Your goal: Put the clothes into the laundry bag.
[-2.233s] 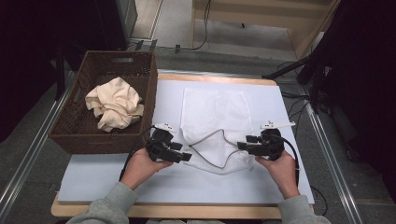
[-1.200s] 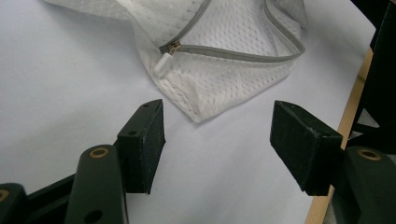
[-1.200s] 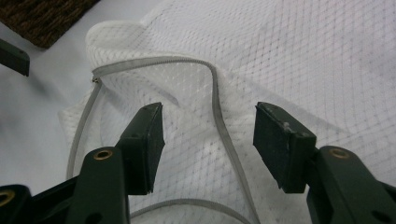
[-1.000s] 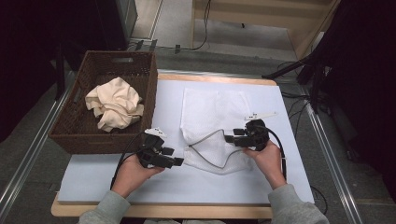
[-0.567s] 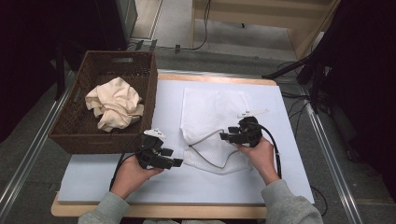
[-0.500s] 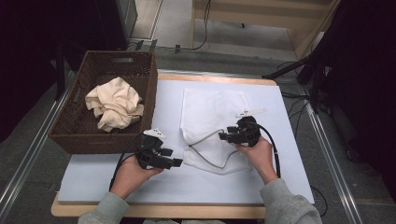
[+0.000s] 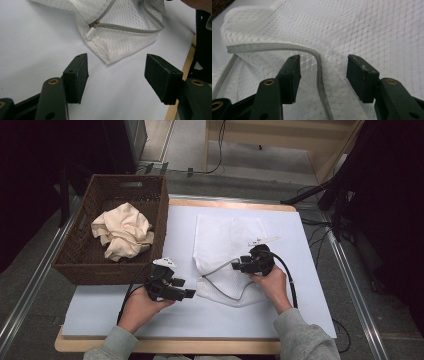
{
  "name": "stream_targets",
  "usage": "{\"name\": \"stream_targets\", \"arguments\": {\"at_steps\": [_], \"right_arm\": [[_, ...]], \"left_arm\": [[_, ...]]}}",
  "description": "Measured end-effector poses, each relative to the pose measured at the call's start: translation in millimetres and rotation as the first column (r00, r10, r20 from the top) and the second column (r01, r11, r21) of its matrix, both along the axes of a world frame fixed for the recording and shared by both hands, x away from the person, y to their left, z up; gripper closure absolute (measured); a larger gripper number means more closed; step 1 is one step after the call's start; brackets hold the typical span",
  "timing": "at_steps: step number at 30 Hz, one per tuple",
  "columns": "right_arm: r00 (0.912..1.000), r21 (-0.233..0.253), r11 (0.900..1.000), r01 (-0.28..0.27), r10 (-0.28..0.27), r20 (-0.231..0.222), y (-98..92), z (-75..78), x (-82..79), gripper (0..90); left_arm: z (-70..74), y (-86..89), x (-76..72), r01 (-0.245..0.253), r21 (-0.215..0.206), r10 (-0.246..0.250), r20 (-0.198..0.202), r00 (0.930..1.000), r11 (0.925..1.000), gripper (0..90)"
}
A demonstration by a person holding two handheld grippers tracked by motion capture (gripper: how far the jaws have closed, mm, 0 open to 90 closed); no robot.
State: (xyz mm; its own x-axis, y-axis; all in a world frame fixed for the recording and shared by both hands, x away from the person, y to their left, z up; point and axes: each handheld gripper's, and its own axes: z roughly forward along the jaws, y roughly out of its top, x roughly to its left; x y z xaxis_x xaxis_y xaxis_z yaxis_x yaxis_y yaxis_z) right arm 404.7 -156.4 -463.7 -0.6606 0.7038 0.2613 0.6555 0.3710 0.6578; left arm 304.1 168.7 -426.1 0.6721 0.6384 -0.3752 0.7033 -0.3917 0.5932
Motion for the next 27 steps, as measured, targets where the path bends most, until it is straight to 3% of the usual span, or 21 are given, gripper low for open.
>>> {"name": "stream_targets", "arguments": {"at_steps": [8,12,22,27], "right_arm": [[0.9989,-0.028,0.999,-0.029,0.028,-0.037,6.5,-4.2,-5.5,48.6],[0.9998,-0.023,1.0,-0.017,0.017,-0.004,6.8,-6.7,-10.1,52.8],[0.9975,-0.103,0.994,0.044,-0.038,0.06,14.9,-6.6,-13.8,81.1],[0.9973,-0.085,0.995,0.055,-0.051,0.054,14.7,-2.2,-10.4,86.7]], "left_arm": [[-0.3,-3.4,1.7,0.011,-0.003,-0.011,-0.002,0.9999,0.9999,36.0],[-0.5,-5.5,2.8,0.019,-0.002,-0.019,-0.003,0.9998,0.9998,36.0],[-0.6,-6.3,3.7,0.021,-0.006,-0.021,-0.006,0.9998,0.9998,36.0],[-0.4,-4.0,4.5,0.022,-0.013,-0.023,-0.01,0.9997,0.9997,36.0]]}}
